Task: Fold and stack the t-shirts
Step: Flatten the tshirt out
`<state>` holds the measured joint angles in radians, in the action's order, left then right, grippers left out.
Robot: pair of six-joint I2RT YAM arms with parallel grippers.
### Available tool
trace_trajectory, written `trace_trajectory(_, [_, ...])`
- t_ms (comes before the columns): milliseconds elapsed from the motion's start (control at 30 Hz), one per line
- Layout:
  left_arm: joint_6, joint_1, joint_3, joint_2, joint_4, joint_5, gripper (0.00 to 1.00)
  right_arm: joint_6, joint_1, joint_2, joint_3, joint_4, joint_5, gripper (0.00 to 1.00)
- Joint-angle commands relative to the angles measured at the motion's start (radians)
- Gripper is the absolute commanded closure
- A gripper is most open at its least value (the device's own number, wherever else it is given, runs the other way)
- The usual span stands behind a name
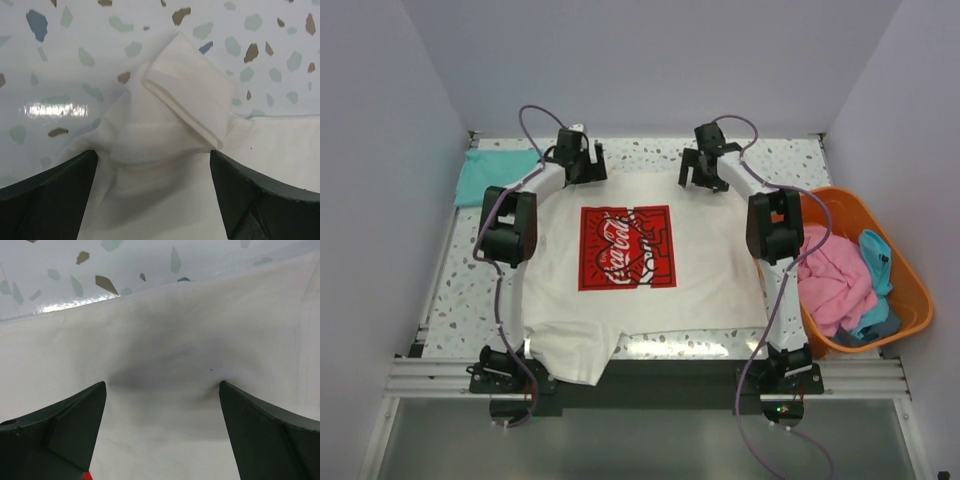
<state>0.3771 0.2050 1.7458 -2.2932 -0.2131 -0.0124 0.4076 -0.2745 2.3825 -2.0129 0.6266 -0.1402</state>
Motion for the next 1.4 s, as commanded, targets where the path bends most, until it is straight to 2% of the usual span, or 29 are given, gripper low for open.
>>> trace_trajectory(0, [-0.030,-0.006,0.156,-0.118,-0.083,0.052,0.00,-0.039,0.003,0.084,-0.156,0.114,-0.018,0.01])
trace_trajectory(100, [-0.035,-0.012,0.312,-0.225,-0.156,0.068,0.00,-0.020,0.029,0.168,-0.256,0.127,0.005,0.01])
trace_trajectory(200, [-0.037,-0.018,0.405,-0.301,-0.177,0.046,0.00,-0.006,0.052,0.210,-0.277,0.099,0.033,0.01])
trace_trajectory(433, [-0.049,-0.030,0.472,-0.353,-0.063,0.026,0.00,-0.073,0.075,0.256,-0.346,-0.027,0.041,0.02])
trace_trajectory(600, [-0.057,-0.032,0.618,-0.433,-0.010,0.026,0.00,-0.072,0.086,0.287,-0.417,-0.088,0.044,0.01])
trace_trajectory(833, [-0.052,-0.035,0.641,-0.425,0.081,0.022,0.00,-0.088,0.087,0.254,-0.425,-0.139,0.053,0.01])
trace_trajectory(900, [-0.044,-0.035,0.658,-0.407,0.096,0.019,0.00,-0.108,0.089,0.235,-0.448,-0.123,0.095,0.01])
trace_trajectory(1000, [-0.030,-0.033,0.663,-0.318,0.104,-0.017,0.00,-0.156,0.067,0.149,-0.451,-0.082,0.105,0.01])
trace_trajectory(1100, [-0.003,-0.026,0.603,-0.159,0.061,-0.032,0.00,-0.197,0.020,0.002,-0.382,-0.050,0.041,0.01])
trace_trajectory(1133, [0.000,-0.023,0.563,-0.047,0.051,-0.040,0.00,-0.196,-0.006,-0.090,-0.347,-0.050,0.030,0.01])
trace_trajectory(1200, [0.009,-0.009,0.405,0.078,0.003,-0.041,0.00,-0.182,-0.034,-0.199,-0.198,-0.065,0.007,0.01])
trace_trajectory(1233, [0.017,-0.003,0.338,0.210,-0.011,-0.035,0.00,-0.176,-0.064,-0.250,-0.135,-0.074,-0.022,0.01])
trace_trajectory(1267, [0.020,0.014,0.199,0.277,-0.040,-0.009,0.00,-0.170,-0.081,-0.366,-0.069,-0.094,-0.035,0.01])
trace_trajectory(1300, [0.038,0.026,0.128,0.341,-0.064,0.011,0.00,-0.147,-0.098,-0.418,0.065,-0.100,-0.041,0.01])
trace_trajectory(1333, [0.049,0.040,0.059,0.467,-0.092,0.052,0.00,-0.129,-0.129,-0.478,0.136,-0.103,-0.048,0.01])
trace_trajectory(1367, [0.071,0.072,-0.080,0.530,-0.151,0.133,0.00,-0.107,-0.141,-0.529,0.205,-0.117,-0.048,0.01])
